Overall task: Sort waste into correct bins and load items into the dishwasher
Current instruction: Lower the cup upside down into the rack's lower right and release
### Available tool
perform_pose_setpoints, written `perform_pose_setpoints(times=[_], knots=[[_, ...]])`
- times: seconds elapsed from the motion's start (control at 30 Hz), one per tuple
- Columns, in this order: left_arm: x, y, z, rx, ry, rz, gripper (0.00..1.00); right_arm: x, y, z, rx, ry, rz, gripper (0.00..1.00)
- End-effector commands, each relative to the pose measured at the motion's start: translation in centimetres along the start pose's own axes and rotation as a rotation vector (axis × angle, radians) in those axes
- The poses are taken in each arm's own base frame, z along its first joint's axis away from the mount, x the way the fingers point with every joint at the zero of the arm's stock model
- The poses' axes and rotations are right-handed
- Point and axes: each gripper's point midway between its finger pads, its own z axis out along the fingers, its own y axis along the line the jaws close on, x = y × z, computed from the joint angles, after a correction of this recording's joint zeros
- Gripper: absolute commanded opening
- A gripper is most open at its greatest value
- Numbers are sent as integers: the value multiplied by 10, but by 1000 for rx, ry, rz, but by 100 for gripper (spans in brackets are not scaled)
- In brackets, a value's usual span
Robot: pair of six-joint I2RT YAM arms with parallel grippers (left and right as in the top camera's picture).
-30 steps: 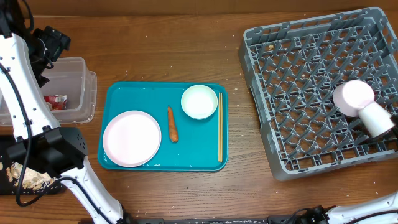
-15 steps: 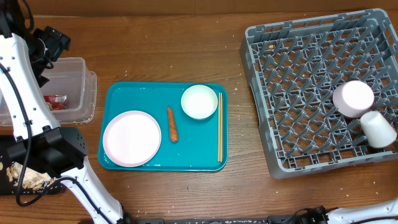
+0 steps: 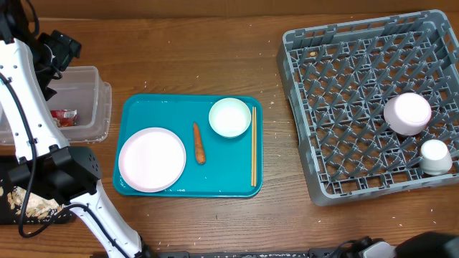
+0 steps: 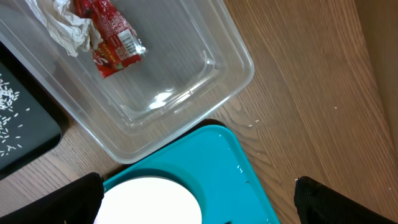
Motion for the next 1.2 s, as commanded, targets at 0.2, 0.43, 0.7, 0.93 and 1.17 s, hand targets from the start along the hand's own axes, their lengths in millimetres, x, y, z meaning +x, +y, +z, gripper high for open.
perform_pose_setpoints(times=[0.2, 0.43, 0.7, 0.93, 1.17], knots=[[2, -3, 1, 3, 3, -8, 100, 34, 26, 50, 367, -20, -153, 4], [2, -3, 1, 3, 3, -8, 100, 28, -17, 111, 572, 123, -106, 4], [2, -3, 1, 3, 3, -8, 100, 19, -49, 130, 669, 188, -47, 4], [2, -3, 1, 3, 3, -8, 100, 13, -46, 144, 603, 209, -81, 4], [2, -3, 1, 3, 3, -8, 100, 12, -50, 156, 591, 197, -81, 5]])
